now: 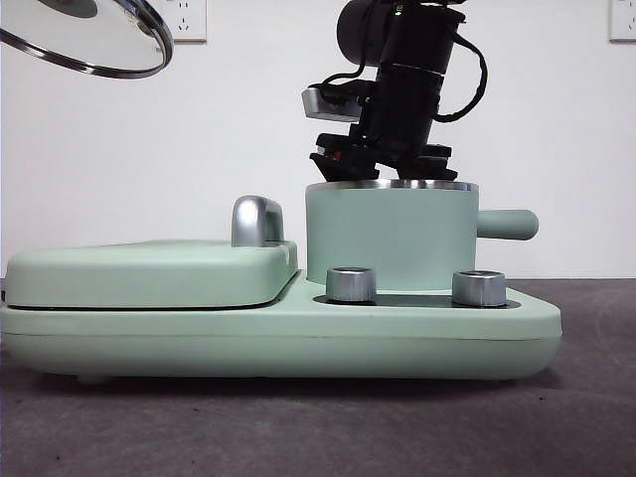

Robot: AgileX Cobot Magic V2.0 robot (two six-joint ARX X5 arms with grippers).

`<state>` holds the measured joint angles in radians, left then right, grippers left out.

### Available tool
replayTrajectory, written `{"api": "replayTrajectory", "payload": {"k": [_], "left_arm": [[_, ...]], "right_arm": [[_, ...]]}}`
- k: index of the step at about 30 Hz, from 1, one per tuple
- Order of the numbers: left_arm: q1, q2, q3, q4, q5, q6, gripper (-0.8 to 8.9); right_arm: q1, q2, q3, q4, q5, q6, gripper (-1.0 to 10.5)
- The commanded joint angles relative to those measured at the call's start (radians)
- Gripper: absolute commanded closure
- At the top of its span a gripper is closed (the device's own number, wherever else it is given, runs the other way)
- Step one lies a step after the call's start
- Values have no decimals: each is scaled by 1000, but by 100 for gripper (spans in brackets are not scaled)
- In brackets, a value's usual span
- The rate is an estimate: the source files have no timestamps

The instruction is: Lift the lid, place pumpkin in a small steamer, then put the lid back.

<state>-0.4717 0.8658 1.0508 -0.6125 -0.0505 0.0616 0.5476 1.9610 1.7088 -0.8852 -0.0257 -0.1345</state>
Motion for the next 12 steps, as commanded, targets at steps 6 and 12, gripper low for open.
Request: {"api": "replayTrajectory", "payload": {"k": [6, 12], "left_arm": [[-3, 4, 14, 28, -3, -3, 804], [-3, 4, 14, 28, -3, -3, 804]], "right_arm": [[12, 18, 15, -11, -3, -16, 469], [10, -63, 17, -9, -3, -24, 458]]}}
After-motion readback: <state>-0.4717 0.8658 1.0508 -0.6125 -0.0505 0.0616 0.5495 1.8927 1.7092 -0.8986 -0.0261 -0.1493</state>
